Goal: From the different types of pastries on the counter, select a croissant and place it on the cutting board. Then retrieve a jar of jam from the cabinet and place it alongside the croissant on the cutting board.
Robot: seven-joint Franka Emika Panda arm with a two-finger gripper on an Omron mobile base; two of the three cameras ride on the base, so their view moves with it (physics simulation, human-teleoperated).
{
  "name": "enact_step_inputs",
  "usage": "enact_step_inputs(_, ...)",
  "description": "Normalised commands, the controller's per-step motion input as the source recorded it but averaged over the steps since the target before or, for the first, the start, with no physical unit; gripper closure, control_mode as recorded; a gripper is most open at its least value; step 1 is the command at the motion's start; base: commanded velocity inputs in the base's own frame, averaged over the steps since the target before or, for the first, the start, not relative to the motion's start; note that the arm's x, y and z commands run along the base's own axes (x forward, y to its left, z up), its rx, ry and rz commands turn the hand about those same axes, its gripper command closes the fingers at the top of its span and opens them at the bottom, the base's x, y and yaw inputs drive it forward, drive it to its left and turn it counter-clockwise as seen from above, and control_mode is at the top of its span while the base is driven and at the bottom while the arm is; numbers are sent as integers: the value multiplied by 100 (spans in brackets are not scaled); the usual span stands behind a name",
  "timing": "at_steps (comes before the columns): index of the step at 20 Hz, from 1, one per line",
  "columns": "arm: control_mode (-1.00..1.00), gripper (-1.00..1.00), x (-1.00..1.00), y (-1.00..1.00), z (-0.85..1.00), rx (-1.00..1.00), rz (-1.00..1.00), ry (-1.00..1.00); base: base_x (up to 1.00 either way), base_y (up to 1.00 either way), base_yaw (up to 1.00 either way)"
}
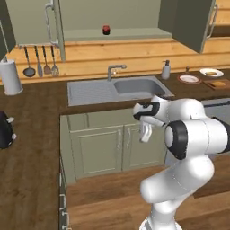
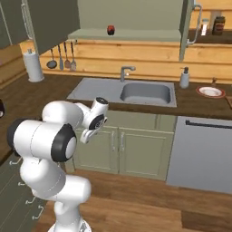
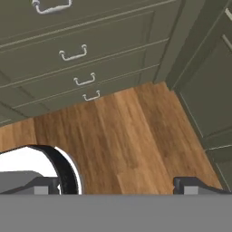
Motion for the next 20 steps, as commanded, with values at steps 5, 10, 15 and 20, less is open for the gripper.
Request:
enact_step_inputs(5, 100, -100, 0, 0, 0, 0, 0, 0, 100, 9, 0)
enact_step_inputs(10, 100, -100, 0, 0, 0, 0, 0, 0, 100, 13, 0)
enact_step_inputs(15, 100, -100, 0, 0, 0, 0, 0, 0, 100, 38, 0)
enact_step_inputs(20, 100, -100, 0, 0, 0, 0, 0, 0, 100, 24, 0)
